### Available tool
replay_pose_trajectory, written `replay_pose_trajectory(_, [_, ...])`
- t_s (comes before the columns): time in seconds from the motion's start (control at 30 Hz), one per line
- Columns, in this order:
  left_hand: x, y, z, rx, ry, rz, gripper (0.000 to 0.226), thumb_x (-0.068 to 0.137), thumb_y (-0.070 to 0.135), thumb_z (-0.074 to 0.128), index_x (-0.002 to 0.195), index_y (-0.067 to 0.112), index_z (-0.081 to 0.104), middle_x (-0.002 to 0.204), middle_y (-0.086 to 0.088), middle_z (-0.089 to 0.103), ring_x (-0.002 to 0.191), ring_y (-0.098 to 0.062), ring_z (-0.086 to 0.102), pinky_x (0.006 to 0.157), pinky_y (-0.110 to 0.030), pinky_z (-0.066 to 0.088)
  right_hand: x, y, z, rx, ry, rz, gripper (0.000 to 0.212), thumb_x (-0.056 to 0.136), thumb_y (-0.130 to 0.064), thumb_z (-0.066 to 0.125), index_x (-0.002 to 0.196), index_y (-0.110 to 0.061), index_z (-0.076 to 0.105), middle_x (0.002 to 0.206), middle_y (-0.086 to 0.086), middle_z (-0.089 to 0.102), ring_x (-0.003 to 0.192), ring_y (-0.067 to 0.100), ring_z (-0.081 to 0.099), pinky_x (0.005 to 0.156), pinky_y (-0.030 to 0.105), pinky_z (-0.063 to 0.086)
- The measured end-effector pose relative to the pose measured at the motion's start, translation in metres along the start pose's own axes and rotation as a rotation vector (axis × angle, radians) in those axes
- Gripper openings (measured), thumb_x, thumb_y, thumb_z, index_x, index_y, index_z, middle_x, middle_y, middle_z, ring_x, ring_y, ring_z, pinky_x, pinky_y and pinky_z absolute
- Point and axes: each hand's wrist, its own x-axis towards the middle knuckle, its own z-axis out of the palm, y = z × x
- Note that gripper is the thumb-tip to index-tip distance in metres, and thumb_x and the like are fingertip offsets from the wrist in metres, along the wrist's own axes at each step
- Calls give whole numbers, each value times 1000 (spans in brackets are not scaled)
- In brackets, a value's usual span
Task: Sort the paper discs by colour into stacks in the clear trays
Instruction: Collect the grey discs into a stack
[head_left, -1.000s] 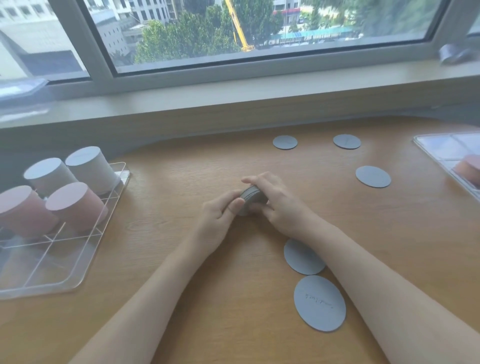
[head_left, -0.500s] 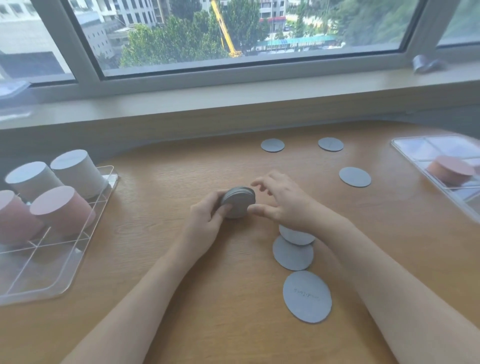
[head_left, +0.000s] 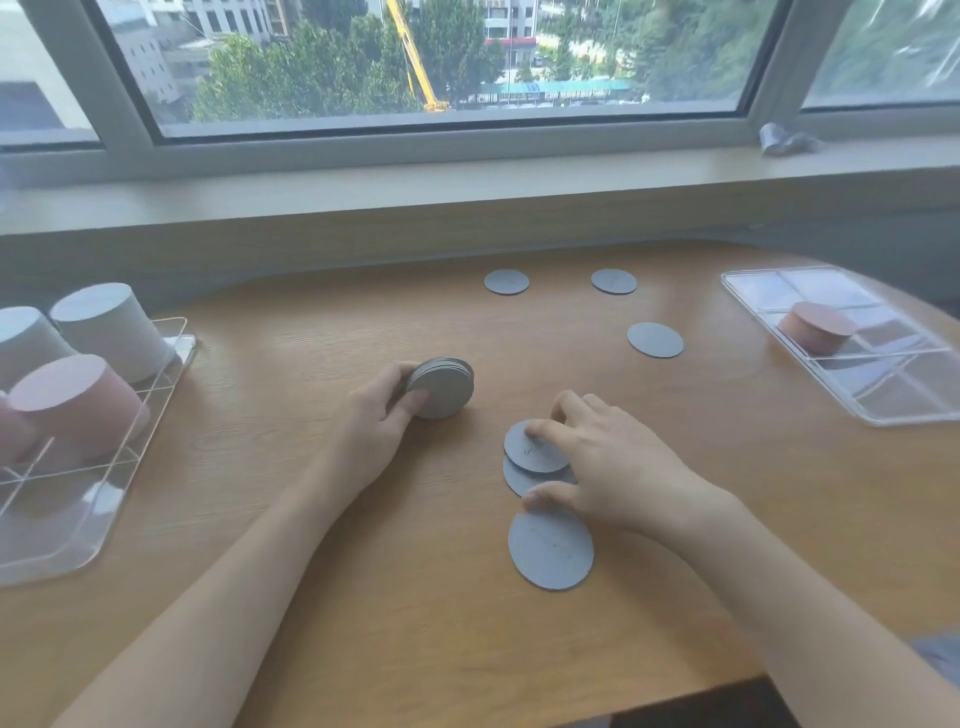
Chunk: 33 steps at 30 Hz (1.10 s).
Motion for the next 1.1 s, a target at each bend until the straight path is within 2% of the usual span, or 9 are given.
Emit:
replay_pose_trajectory(0.07, [0, 0, -1, 5, -5, -13, 20, 101, 16, 56, 119, 19, 63, 107, 13, 70, 98, 10, 60, 84, -9, 41, 0, -2, 4, -86, 90, -26, 53, 88, -63, 44, 123, -26, 60, 104, -1, 51, 94, 19, 50, 76, 28, 40])
replay_pose_trajectory(0.17, [0, -1, 0, 7, -4, -27, 21, 101, 19, 56, 122, 18, 63, 110, 11, 71, 104, 0, 63, 90, -17, 43, -3, 0, 11, -148, 189, -30, 52, 82, -59, 35, 99, -23, 69, 85, -2, 55, 74, 19, 54, 60, 27, 41])
replay_pose_trajectory(0.4, [-1, -1, 1, -5, -9, -33, 24, 101, 19, 56, 124, 16, 62, 114, 8, 71, 110, -5, 63, 97, -27, 46, -7, 3, 13, -169, 117, -45, 71, 81, -75, 23, 113, -23, 60, 101, -2, 54, 91, 18, 52, 75, 30, 47])
replay_pose_trajectory(0.6, [-2, 1, -1, -5, -15, -36, 23, 101, 22, 56, 123, 18, 62, 113, 8, 71, 110, -8, 64, 99, -34, 48, 0, 0, 20, -212, 332, -130, 40, 86, -45, 41, 79, -14, 65, 68, 0, 54, 59, 20, 54, 46, 29, 41])
replay_pose_trajectory(0.73, [-3, 4, -2, -28, -30, -21, 22, 101, 15, 56, 122, 19, 63, 113, 12, 71, 109, -2, 63, 97, -26, 47, 15, 9, 14, 52, 407, -19, 14, 94, -20, 48, 89, -11, 58, 73, 1, 60, 66, 26, 59, 51, 35, 44])
replay_pose_trajectory(0.87, [-4, 7, -2, -67, -54, 12, 27, 100, 12, 57, 110, 36, 63, 105, 20, 71, 104, -3, 65, 91, -21, 48, 42, 13, 14, 465, 388, 201, 6, 96, -19, 51, 98, -15, 55, 90, 2, 64, 83, 26, 57, 71, 35, 45])
replay_pose_trajectory(0.97, [-3, 5, -1, -74, -56, 10, 27, 101, 11, 57, 112, 35, 63, 105, 17, 72, 103, -2, 65, 88, -17, 46, 65, 3, 8, 772, 357, 192, 7, 98, -15, 53, 99, -13, 60, 91, -2, 63, 76, 8, 55, 69, 18, 38])
replay_pose_trajectory(1.03, [-3, 4, 0, -53, -57, 17, 30, 101, 11, 56, 122, 32, 61, 114, 13, 70, 108, -1, 63, 91, -16, 44, 77, -8, 8, 916, 291, 152, 10, 100, -19, 53, 102, -16, 62, 90, -5, 67, 73, 3, 57, 72, 24, 43])
replay_pose_trajectory(1.1, [-3, 3, 0, -6, -63, 30, 42, 100, 10, 58, 137, 29, 55, 126, 11, 66, 115, 0, 60, 96, -13, 42, 82, -20, 12, 965, 239, 63, 20, 103, -27, 47, 104, -16, 64, 95, -3, 68, 86, 10, 62, 82, 35, 49])
